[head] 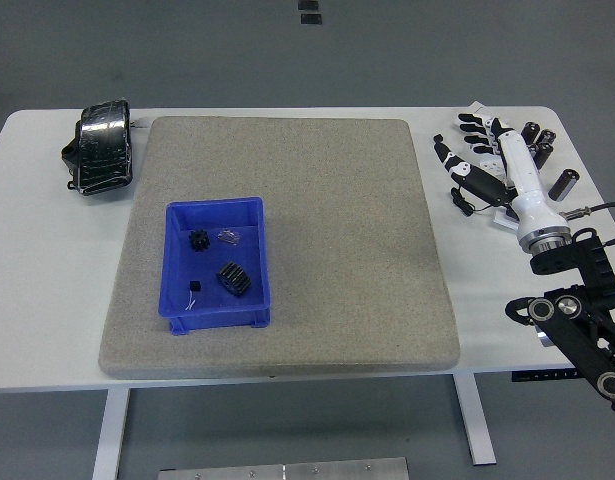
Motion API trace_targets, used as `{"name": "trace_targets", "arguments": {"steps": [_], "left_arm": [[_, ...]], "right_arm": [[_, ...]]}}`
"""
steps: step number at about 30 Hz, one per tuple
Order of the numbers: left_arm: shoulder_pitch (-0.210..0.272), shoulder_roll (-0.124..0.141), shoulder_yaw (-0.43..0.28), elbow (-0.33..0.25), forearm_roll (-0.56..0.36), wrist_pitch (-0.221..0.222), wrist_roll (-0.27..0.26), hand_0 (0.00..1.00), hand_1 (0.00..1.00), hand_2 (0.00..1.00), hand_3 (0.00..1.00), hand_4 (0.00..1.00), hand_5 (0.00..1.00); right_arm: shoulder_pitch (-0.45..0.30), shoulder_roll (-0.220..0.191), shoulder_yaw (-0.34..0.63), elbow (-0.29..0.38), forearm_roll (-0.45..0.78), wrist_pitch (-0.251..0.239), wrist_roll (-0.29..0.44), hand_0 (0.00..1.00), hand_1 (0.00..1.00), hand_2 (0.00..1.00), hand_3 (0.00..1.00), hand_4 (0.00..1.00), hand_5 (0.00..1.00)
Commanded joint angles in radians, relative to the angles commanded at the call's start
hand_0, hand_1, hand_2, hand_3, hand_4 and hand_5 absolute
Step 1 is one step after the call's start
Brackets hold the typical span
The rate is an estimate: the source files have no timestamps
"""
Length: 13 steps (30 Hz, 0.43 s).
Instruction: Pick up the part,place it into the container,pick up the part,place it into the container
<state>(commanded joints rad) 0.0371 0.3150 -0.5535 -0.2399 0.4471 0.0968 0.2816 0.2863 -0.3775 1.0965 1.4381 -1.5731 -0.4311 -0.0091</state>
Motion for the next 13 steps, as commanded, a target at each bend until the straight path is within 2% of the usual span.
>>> {"name": "trace_targets", "arguments": {"steps": [6, 13], "left_arm": [[-0.011, -0.003, -0.017, 0.001, 0.019, -0.001, 0.006, 0.685, 0.676, 0.663, 0.626, 0.737, 0.251], [-0.016, -0.004, -0.013, 0.002, 0.012, 0.000, 0.003, 0.685, 0.676, 0.662, 0.625, 0.737, 0.252]], "right_arm": [[0.013, -0.001, 0.005, 0.024, -0.043, 0.001, -0.012, 0.704, 0.733, 0.782, 0.789, 0.824, 0.575], [0.014, 0.001, 0.019, 0.016, 0.003, 0.011, -0.002, 0.705, 0.729, 0.782, 0.791, 0.833, 0.587]]}}
